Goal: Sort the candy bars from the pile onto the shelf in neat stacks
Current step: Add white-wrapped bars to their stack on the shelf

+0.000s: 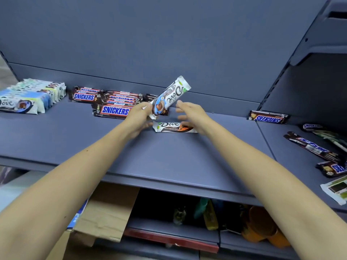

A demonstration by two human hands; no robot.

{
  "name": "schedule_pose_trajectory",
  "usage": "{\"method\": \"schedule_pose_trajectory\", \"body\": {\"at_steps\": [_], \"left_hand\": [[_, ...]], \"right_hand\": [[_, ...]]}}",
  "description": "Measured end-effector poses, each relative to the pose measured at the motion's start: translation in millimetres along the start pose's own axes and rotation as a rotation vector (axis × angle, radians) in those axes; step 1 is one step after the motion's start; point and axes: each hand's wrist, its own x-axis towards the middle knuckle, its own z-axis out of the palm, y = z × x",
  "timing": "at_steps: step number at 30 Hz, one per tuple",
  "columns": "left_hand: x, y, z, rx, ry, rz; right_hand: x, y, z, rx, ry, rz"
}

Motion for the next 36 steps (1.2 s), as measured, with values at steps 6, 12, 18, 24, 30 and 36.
{"method": "schedule_pose_trajectory", "body": {"at_steps": [6,12,18,24,30,36], "left_hand": [[-11.2,0.5,-13.1,0.145,-0.221,-0.03],[-19.5,7.5,-58.4,0.067,-0.101,-0.018],[-37.8,1.6,-112.5,-0.086,0.102,0.016],[-57.5,-5.6,-189.3,-0.528,0.377,-0.072],[-80.1,-23.2,-258.3,-0.071,0.503,-0.123],[-100.2,-38.7,-319.4,0.449,0.537,-0.077]], "right_hand": [[4.1,-12.2,25.6,0.121,0.056,-0.074],[2.4,-23.5,66.2,-0.212,-0.144,-0.273],[-2.9,-42.9,130.4,-0.128,-0.236,-0.353],[-0.4,-64.9,192.4,-0.216,-0.241,-0.364],[1.3,-73.3,264.6,-0.324,-0.195,-0.422],[10.7,-83.6,318.7,-0.45,-0.121,-0.449]]}}
